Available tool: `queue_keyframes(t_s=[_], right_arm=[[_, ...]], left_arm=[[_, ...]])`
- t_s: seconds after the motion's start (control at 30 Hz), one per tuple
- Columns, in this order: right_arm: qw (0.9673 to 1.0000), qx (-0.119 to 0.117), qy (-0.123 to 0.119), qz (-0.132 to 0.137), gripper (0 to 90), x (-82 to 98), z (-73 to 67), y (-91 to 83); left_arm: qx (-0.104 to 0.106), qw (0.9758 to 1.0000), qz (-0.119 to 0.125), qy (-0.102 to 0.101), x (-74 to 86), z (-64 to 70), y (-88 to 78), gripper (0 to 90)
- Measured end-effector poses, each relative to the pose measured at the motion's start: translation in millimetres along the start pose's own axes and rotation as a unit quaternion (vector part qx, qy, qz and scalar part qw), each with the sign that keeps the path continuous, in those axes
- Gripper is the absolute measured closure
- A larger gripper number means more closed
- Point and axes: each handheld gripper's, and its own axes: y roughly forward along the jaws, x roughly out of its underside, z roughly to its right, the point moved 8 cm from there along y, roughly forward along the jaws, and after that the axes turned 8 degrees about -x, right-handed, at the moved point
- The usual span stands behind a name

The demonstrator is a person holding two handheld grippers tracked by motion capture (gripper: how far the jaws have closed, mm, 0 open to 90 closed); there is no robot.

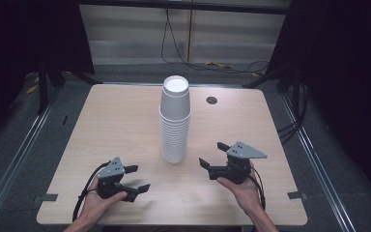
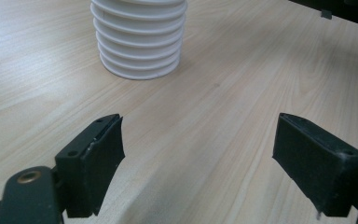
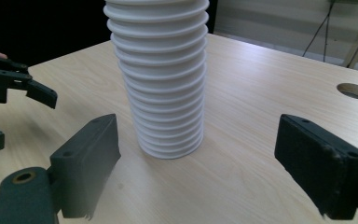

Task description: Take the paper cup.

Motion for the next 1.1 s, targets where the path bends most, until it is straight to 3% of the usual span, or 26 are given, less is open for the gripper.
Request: queue_keyframes(t_s=[0.17, 0.5, 0.83, 1.03, 1.1], right_arm=[[0.9999, -0.011, -0.006, 0.005, 13.7, -11.7, -3.6, 4.1], [0.999, -0.032, -0.006, 0.031, 14.4, -48.6, -2.5, 7.7], [0.998, -0.045, -0.022, 0.038, 14.8, -70.7, -4.8, 10.3], [0.9968, -0.055, -0.027, 0.051, 13.9, -89.6, -4.6, 9.9], [0.9967, -0.065, -0.021, 0.045, 14.0, -93.2, -6.7, 11.7]], left_arm=[[-0.001, 0.9999, 0.007, 0.012, -2.4, 2.0, -1.5, 15.9], [-0.002, 0.9999, 0.003, 0.013, -1.3, 1.1, -0.1, 15.9], [-0.001, 0.9999, 0.002, 0.01, -0.1, 2.2, -1.2, 15.9], [-0.002, 0.9999, 0.001, 0.011, -0.1, 2.0, -0.9, 15.9], [-0.001, 0.9999, 0.003, 0.01, -0.2, 2.1, -0.9, 15.9]])
